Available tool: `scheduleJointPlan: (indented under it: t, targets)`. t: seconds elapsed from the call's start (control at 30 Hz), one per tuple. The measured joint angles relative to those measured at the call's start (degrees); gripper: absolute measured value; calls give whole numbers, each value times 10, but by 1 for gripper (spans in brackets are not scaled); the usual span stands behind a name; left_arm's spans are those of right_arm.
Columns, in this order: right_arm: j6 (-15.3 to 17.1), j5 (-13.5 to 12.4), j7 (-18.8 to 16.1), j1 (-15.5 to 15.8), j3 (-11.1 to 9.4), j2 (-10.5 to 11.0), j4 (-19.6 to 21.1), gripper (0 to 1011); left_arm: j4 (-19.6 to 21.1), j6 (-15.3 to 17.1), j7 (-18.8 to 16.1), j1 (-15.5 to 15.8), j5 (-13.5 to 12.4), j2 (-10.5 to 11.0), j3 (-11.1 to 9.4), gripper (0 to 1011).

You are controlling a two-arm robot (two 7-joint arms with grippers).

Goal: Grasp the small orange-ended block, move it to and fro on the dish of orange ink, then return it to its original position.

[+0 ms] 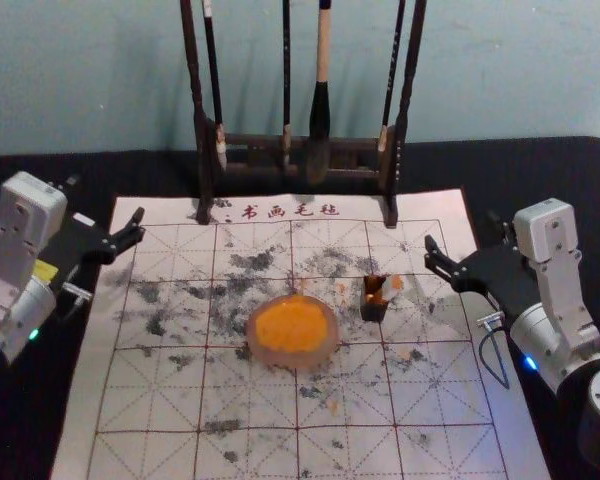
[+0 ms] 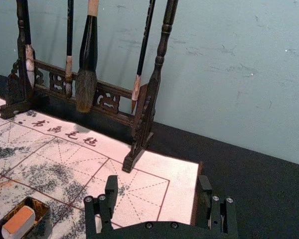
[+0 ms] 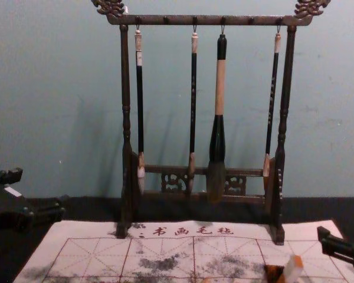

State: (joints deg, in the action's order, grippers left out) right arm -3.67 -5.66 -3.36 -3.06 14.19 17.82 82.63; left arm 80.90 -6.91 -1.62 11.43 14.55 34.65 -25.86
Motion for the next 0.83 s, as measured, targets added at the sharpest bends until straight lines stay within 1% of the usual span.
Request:
scheduleJointPlan:
  t: [0.83]
  targets:
    - [-2,-1,2,1,0,1,2,1000,0,0,0,0,0,0,0,1001]
